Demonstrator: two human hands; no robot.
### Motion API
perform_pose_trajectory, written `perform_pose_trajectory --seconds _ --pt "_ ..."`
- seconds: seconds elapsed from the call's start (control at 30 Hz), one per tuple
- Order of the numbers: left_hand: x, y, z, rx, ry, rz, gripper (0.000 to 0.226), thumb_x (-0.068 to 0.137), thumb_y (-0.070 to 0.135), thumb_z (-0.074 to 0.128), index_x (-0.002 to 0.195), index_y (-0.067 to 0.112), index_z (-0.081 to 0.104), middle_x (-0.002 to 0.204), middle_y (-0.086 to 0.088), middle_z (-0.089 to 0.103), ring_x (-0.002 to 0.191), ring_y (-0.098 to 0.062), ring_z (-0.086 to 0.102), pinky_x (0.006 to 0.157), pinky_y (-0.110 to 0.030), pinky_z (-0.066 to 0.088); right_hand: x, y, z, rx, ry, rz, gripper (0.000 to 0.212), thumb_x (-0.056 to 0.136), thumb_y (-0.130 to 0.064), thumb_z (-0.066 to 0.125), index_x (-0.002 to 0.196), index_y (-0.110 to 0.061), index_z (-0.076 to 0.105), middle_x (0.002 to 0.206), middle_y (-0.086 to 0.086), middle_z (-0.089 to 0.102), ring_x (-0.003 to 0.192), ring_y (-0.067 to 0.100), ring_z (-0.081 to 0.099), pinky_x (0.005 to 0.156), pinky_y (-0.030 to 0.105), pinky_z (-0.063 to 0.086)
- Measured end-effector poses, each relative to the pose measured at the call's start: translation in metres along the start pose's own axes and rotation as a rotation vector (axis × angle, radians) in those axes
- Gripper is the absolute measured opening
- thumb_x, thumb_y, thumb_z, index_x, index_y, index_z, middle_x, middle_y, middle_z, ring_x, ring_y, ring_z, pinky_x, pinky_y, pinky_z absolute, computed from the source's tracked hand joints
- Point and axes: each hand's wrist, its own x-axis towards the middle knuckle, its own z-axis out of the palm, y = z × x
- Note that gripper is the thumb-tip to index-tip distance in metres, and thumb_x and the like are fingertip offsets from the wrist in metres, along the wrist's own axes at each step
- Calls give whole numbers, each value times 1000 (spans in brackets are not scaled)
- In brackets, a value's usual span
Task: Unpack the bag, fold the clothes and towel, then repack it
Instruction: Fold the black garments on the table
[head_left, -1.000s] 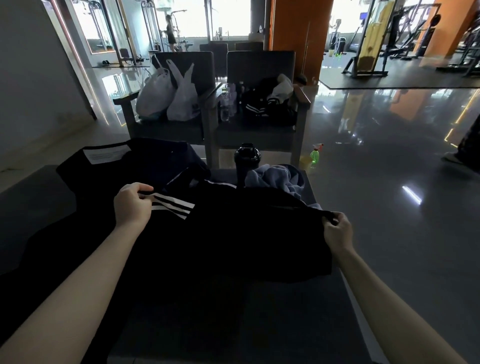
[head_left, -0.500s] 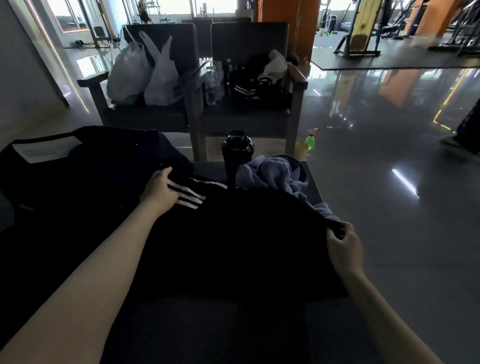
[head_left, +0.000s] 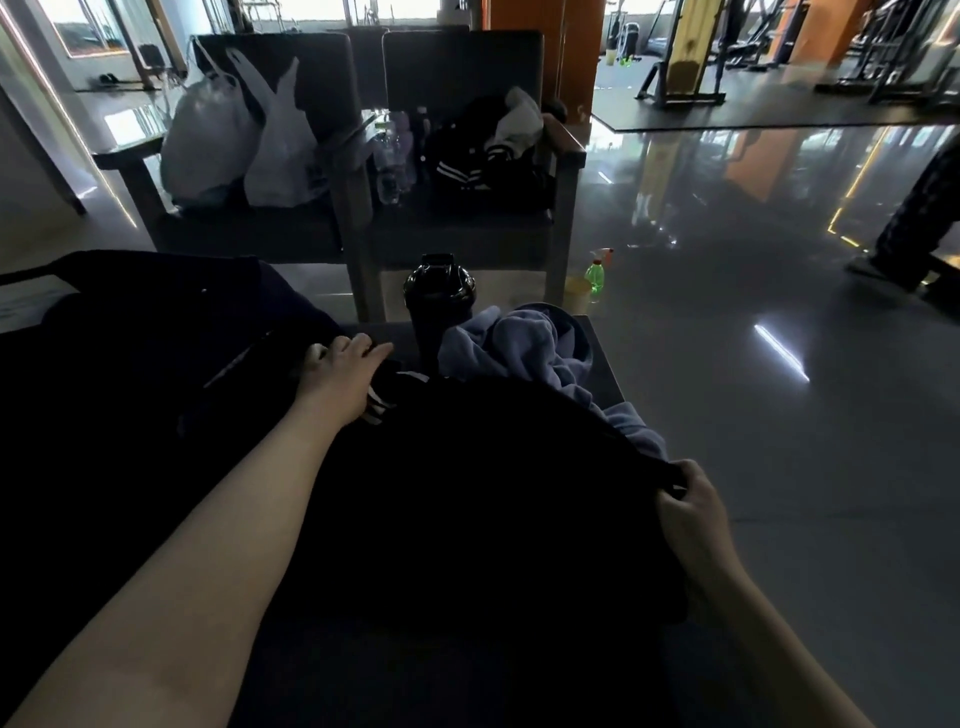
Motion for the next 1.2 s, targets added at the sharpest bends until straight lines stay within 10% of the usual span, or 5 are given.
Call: perform_pose_trajectory --seconds 0.23,0.67,0.87,1.0,1.2 --pt "12 17 2 307 -138 115 38 96 28 45 134 31 49 135 0 41 126 -23 34 102 -38 31 -2 4 2 -108 19 -78 25 79 8 54 73 -16 48 65 -1 55 58 12 48 50 18 37" --pt "-65 -24 -15 -275 209 -215 13 84 5 61 93 12 68 130 -10 42 123 -32 31 101 -49 32 -25 4 -12 47 147 -137 15 86 -2 60 84 -16 55 79 4 60 73 18 54 58 12 41" --pt "-109 -54 -40 -347 74 -101 26 80 11 63 68 31 53 126 0 57 124 -25 43 101 -40 33 -46 -30 -28 180 207 -154 22 88 -5 58 79 -24 50 74 -5 54 66 7 49 56 10 39" --pt "-139 -62 -79 -456 -59 -170 20 82 13 61 70 24 49 81 -4 58 77 -22 55 67 -32 42 -58 -50 -39 324 216 -95 20 90 -3 55 84 -23 51 78 -4 54 70 8 49 58 13 41" --pt "-171 -78 -127 -640 -31 -200 21 87 9 51 90 22 68 93 -1 63 91 -20 58 89 -36 46 -79 -79 -61 395 223 -93 9 93 -7 52 99 -13 51 81 -3 53 76 13 51 66 27 42"
